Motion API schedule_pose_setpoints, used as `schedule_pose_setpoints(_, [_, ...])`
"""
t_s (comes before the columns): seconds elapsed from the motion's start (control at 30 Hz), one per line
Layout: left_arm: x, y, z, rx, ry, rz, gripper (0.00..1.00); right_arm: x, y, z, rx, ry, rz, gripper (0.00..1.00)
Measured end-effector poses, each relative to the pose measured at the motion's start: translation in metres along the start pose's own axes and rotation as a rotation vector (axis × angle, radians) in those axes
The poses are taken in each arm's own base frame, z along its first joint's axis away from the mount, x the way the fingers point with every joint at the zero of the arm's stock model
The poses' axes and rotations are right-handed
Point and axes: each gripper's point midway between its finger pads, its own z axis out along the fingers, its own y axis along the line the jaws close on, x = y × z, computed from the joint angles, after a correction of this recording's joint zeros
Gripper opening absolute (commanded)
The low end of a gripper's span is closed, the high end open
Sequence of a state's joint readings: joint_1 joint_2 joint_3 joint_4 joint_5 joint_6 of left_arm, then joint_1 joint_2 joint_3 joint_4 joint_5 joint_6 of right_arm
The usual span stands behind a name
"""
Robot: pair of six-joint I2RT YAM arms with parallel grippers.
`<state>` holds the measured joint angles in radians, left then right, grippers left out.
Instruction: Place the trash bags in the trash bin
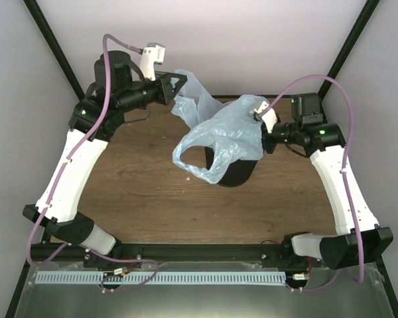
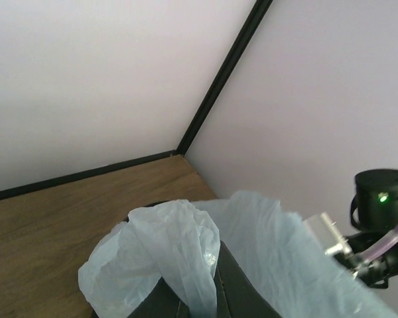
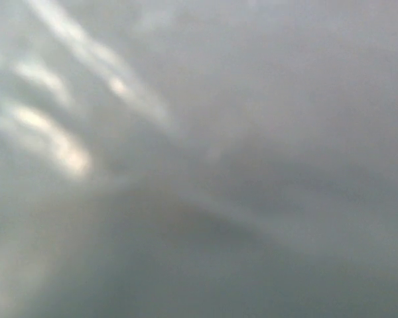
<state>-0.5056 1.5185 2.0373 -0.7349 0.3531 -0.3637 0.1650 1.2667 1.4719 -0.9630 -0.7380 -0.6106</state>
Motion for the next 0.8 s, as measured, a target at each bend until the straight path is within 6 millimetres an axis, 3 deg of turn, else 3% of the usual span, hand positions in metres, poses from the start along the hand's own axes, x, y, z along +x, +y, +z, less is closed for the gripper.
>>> schedule_pose_setpoints(0.13, [-0.010, -0.005, -0.002, 0.010, -0.025, 0.005, 0.04, 0.008, 0.009, 0.017, -0.036, 0.006, 0.061, 0.50])
schedule_pose_setpoints(0.3, [-0.019, -0.006, -0.001, 0.011, -0.055, 0.004, 0.04, 0.011, 0.002, 0.025, -0.010, -0.002, 0.136, 0.51])
schedule_pose_setpoints(0.53, [-0.016, 0.004, 0.020, 0.006, -0.044, -0.014, 0.04, 0.025, -0.001, 0.031, 0.003, 0.033, 0.235, 0.75])
schedule_pose_setpoints(0.7, [-0.007, 0.019, 0.038, -0.029, -0.017, -0.024, 0.04, 0.029, 0.006, 0.019, 0.033, 0.064, 0.249, 0.87])
schedule_pose_setpoints(0.8, [-0.007, 0.024, 0.040, -0.052, -0.021, -0.021, 0.04, 0.016, 0.008, -0.002, 0.090, 0.052, 0.210, 0.88])
